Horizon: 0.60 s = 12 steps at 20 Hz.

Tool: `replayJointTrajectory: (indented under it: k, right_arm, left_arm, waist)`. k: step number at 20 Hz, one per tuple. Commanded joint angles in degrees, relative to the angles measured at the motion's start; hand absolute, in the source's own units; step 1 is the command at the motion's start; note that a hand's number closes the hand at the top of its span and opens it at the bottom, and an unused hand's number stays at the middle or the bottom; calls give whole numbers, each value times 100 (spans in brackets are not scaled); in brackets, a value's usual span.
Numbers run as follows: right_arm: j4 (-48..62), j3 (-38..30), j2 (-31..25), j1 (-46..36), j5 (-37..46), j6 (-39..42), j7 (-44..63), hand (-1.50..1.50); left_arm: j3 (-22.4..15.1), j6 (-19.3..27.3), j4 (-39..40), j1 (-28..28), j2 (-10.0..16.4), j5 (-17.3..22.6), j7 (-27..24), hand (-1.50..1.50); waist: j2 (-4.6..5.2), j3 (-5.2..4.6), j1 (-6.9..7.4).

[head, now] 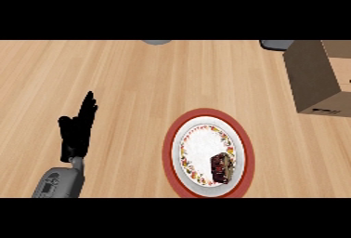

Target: Pick the bell pepper from the plate and place it in the cardboard box

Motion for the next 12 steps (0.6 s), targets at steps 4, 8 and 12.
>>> replayJointTrajectory:
  k: [4, 8, 12]
  right_arm:
    - [1056, -274, 424, -490, -204, 520, -528, -150]
    - [1296, -611, 374, -656, -565, 1178, -1007, -150]
    - [1630, -1103, 232, -815, -1147, 2213, -888, -150]
  left_arm:
    - [-38, 6, -74, 18, -41, -36, 4, 0]
    - [99, -128, -97, 67, 100, 97, 99, 0]
    - [132, -133, -160, 172, 137, 87, -73, 0]
  waist:
    - [13, 12, 14]
    - [14, 19, 26]
    - [-1, 16, 4]
